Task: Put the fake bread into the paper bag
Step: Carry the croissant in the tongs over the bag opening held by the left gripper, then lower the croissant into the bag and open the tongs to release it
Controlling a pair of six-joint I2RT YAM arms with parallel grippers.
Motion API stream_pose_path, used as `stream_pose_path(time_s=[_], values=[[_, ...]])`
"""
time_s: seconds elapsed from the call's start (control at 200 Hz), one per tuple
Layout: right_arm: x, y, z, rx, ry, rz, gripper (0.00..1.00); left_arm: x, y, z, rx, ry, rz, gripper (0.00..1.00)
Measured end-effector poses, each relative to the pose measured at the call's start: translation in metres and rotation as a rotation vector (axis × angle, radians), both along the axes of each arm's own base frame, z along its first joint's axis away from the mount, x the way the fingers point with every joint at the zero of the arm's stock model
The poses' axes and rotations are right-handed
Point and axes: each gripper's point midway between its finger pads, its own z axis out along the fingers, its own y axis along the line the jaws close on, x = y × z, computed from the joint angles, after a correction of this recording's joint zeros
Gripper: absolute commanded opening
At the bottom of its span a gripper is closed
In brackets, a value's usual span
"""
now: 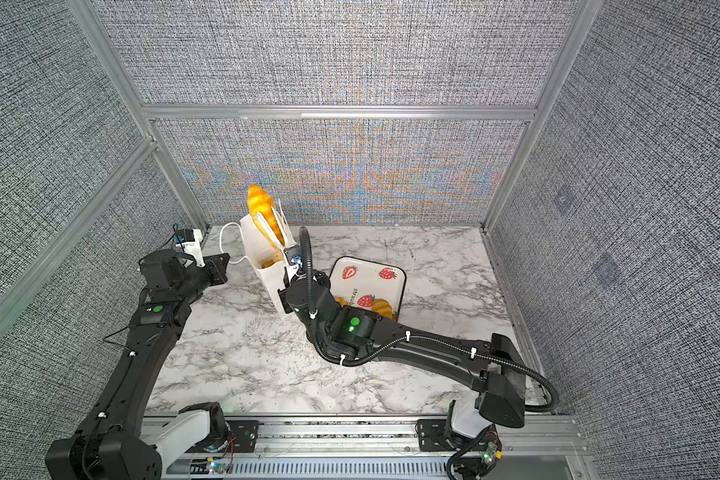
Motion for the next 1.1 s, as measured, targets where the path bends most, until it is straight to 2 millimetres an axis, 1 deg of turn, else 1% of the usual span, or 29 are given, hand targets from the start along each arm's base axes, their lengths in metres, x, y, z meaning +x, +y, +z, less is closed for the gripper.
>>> stream_pose_path(time_s=[0.18, 0.39, 0.57, 0.86, 0.94, 1.1], values=[[0.011, 0.013, -0.012, -0.02, 0.048, 0.017, 0.24, 0.0, 0.0, 0.0, 0.0, 0.0, 0.0, 0.0], [0.022, 0.015, -0.037, -0.036, 0.123, 0.035, 0.24, 0.0, 0.0, 0.0, 0.0, 0.0, 0.0, 0.0], [0.034, 0.015, -0.052, -0.023, 0.185, 0.036, 0.24, 0.0, 0.0, 0.0, 0.0, 0.0, 0.0, 0.0], [0.038, 0.022, -0.072, -0.035, 0.257, 0.055, 0.24, 0.0, 0.0, 0.0, 0.0, 0.0, 0.0, 0.0], [0.038, 0.021, -0.076, -0.041, 0.27, 0.056, 0.27, 0.0, 0.0, 0.0, 0.0, 0.0, 0.0, 0.0], [0.037, 0.02, -0.082, -0.046, 0.286, 0.053, 0.37, 0.0, 0.0, 0.0, 0.0, 0.0, 0.0, 0.0]])
